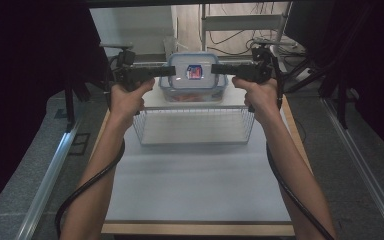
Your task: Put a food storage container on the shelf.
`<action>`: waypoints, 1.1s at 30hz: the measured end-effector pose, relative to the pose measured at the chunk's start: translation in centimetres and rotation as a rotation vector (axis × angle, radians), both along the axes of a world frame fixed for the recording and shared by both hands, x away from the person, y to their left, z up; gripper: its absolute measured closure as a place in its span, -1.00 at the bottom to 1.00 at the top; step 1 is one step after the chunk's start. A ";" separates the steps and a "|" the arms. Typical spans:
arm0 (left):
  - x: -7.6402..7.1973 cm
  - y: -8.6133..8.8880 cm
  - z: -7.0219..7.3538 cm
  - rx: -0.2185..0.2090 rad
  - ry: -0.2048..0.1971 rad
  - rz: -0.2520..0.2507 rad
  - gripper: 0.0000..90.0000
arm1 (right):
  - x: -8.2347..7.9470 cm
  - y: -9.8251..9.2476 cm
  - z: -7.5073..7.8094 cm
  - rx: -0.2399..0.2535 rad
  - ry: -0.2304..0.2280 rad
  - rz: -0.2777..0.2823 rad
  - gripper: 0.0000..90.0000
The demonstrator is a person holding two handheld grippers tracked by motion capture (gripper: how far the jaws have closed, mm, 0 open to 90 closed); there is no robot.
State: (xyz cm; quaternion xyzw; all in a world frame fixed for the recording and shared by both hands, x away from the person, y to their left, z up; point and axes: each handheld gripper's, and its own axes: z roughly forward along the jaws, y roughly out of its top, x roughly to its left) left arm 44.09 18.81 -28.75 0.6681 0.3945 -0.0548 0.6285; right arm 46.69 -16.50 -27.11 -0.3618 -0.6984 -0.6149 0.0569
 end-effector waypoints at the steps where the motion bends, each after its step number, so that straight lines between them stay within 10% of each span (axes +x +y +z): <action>1: 0.2 0.0 -0.2 -0.004 -0.001 0.002 0.28 | 0.2 0.0 0.0 -0.002 0.000 -0.004 0.28; 11: 1.1 -0.2 -0.5 -0.013 0.020 0.022 0.26 | 1.4 -0.1 -0.5 0.015 0.039 -0.026 0.27; 20: 1.2 -1.0 -0.4 0.088 0.011 0.070 0.16 | 1.6 0.4 -0.5 -0.023 0.028 -0.068 0.19; 33: 1.2 -0.6 -0.8 0.026 0.045 0.088 0.01 | 2.6 1.3 -0.3 -0.076 -0.016 -0.129 0.16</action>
